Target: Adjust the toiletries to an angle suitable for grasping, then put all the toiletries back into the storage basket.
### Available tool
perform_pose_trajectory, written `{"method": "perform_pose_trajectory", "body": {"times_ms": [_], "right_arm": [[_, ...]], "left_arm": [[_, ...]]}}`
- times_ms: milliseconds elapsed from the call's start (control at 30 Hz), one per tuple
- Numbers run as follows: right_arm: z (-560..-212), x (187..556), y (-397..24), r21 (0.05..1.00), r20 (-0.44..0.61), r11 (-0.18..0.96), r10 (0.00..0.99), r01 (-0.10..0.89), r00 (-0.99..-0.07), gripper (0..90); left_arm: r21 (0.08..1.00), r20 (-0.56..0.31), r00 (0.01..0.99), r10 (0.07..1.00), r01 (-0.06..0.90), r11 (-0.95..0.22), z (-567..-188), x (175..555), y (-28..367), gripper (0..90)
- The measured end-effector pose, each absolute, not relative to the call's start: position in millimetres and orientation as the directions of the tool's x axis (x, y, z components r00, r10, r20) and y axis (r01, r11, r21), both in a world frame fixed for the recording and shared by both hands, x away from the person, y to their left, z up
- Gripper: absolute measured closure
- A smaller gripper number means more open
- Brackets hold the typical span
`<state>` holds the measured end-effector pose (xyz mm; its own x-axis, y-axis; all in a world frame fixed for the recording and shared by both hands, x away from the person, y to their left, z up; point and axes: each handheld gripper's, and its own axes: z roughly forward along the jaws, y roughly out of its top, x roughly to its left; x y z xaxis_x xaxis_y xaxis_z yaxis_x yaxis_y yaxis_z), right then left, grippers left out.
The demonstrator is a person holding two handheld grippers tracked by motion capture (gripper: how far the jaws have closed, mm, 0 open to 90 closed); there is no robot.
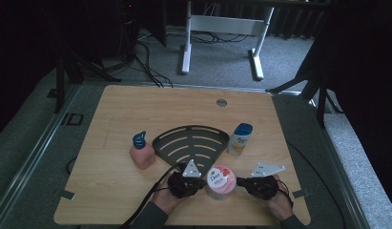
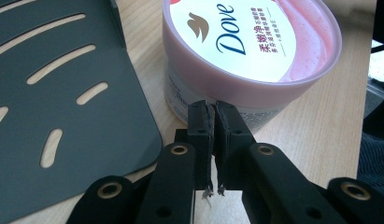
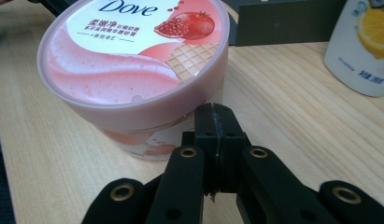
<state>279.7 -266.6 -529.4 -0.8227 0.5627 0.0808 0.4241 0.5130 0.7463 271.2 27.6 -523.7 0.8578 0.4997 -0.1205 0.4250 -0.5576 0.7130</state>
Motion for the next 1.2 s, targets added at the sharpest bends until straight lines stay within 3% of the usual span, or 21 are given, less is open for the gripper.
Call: {"method": "perform_pose_trajectory", "body": {"times_ms": [133, 400, 667, 900, 1200], "right_arm": [[-530, 284, -268, 0.749, 0.088, 0.507, 0.562, 0.427, -0.822, 89.6], [-533, 287, -269, 0.746, 0.095, 0.504, 0.566, 0.435, -0.819, 84.6], [-534, 288, -271, 0.747, 0.094, 0.503, 0.568, 0.434, -0.818, 82.2], [-534, 287, -273, 0.747, 0.1, 0.502, 0.564, 0.437, -0.82, 74.9], [-535, 285, -277, 0.744, 0.104, 0.515, 0.541, 0.427, -0.834, 69.0]], "left_arm": [[0.72, -0.13, 0.854, 0.504, 0.431, -0.545, -525, 275, 29, 81.1], [0.714, -0.121, 0.859, 0.498, 0.424, -0.557, -532, 278, 34, 64.1], [0.72, -0.139, 0.857, 0.496, 0.432, -0.543, -534, 280, 42, 59.6], [0.739, -0.174, 0.865, 0.47, 0.43, -0.519, -533, 280, 44, 51.9], [0.751, -0.154, 0.885, 0.439, 0.393, -0.53, -533, 277, 43, 44.2]]}}
